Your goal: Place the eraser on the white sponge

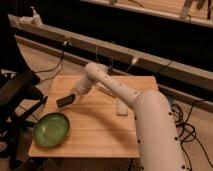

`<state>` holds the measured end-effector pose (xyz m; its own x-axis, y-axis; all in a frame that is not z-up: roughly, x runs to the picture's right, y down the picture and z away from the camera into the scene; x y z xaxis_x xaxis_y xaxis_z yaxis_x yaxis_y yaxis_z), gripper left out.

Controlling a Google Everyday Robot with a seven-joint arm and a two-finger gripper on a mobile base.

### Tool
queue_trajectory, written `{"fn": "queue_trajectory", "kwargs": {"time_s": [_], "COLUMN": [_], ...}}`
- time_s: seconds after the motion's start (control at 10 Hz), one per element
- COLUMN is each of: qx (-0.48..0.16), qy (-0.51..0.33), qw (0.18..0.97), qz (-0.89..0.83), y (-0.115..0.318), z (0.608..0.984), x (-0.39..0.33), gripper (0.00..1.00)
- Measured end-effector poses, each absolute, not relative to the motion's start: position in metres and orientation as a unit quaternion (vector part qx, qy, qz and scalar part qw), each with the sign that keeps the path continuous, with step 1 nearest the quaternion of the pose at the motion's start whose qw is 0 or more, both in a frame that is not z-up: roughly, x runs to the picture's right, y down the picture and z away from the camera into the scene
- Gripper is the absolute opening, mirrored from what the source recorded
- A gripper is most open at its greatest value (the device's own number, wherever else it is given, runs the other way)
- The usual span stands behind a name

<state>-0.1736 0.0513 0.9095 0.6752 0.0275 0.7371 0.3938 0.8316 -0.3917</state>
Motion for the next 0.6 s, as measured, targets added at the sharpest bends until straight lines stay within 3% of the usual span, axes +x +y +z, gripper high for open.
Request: {"fn": "queue_trajectory", "kwargs": {"time_s": [0.6], "qx": [-0.254], "qy": [-0.357], "qw": [0.897], "qz": [-0.046], "y": [0.018], "z": [0.897], "x": [-0.112], "gripper": [0.0]}}
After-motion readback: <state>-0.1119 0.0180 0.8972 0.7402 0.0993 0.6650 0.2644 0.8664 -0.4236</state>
